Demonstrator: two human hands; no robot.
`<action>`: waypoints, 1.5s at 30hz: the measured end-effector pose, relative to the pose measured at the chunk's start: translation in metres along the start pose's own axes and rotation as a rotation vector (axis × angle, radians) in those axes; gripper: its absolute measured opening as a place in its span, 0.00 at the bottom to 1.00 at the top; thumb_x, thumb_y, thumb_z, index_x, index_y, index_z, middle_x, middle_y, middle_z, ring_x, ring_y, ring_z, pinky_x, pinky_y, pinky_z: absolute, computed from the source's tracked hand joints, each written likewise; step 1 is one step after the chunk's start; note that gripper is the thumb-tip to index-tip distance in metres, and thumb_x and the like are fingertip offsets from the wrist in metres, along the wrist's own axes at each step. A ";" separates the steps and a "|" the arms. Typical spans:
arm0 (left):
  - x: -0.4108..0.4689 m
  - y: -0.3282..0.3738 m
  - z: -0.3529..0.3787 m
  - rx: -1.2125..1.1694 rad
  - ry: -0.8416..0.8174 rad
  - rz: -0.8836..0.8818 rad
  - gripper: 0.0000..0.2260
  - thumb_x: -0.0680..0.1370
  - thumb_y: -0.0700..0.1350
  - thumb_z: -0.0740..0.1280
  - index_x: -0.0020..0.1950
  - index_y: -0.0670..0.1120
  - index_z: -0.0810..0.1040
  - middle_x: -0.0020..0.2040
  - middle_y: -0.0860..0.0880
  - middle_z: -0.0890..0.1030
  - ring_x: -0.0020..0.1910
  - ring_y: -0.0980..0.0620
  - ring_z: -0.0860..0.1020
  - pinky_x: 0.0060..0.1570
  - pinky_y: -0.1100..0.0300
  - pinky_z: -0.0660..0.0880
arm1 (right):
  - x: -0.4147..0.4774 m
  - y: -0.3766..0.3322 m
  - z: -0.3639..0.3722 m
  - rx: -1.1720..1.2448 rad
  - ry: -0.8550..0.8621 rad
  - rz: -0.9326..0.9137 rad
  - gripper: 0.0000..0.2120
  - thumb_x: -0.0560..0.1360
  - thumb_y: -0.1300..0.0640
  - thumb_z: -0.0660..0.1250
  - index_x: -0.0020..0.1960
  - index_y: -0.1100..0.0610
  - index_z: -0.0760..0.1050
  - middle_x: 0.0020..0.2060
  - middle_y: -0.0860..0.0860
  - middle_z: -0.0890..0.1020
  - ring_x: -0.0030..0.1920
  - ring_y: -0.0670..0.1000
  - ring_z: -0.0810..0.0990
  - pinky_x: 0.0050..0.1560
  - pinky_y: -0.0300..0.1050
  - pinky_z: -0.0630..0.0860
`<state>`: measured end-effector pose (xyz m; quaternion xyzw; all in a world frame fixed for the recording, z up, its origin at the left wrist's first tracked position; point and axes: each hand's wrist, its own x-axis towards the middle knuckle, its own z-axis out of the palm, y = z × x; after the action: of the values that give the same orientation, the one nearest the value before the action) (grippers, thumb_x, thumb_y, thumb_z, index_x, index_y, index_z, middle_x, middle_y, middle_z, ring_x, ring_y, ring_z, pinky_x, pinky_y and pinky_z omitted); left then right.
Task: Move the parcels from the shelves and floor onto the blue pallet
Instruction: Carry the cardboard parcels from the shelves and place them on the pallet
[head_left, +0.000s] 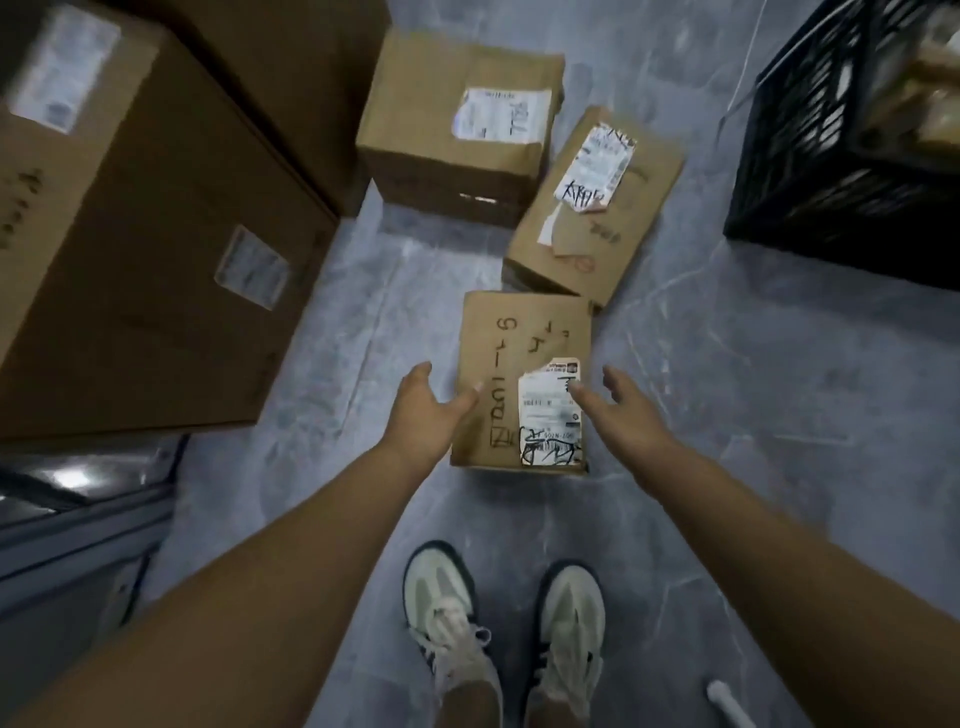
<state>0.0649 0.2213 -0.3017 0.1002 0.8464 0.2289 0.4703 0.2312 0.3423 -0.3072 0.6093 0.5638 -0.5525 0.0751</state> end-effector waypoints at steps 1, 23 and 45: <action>0.018 -0.014 0.013 -0.012 -0.019 -0.017 0.37 0.76 0.59 0.68 0.79 0.46 0.57 0.78 0.46 0.61 0.75 0.46 0.64 0.68 0.54 0.64 | 0.015 0.014 0.013 0.043 -0.011 0.008 0.27 0.79 0.47 0.65 0.74 0.55 0.64 0.72 0.52 0.69 0.68 0.53 0.71 0.62 0.45 0.70; -0.113 0.136 -0.104 -0.417 0.048 0.115 0.18 0.71 0.56 0.76 0.57 0.52 0.78 0.49 0.56 0.84 0.47 0.60 0.82 0.46 0.65 0.78 | -0.132 -0.161 -0.062 0.613 -0.149 0.111 0.19 0.76 0.47 0.69 0.63 0.53 0.76 0.51 0.55 0.85 0.49 0.56 0.86 0.45 0.53 0.83; -0.531 0.375 -0.347 -0.543 0.515 0.533 0.32 0.69 0.59 0.76 0.63 0.49 0.63 0.54 0.54 0.75 0.53 0.52 0.76 0.54 0.56 0.73 | -0.531 -0.502 -0.269 0.223 -0.323 -0.625 0.28 0.80 0.35 0.48 0.69 0.51 0.71 0.60 0.54 0.81 0.55 0.54 0.82 0.58 0.52 0.78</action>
<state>0.0413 0.2437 0.4341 0.1274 0.7898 0.5729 0.1783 0.1339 0.3910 0.4643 0.3168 0.6399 -0.6960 -0.0762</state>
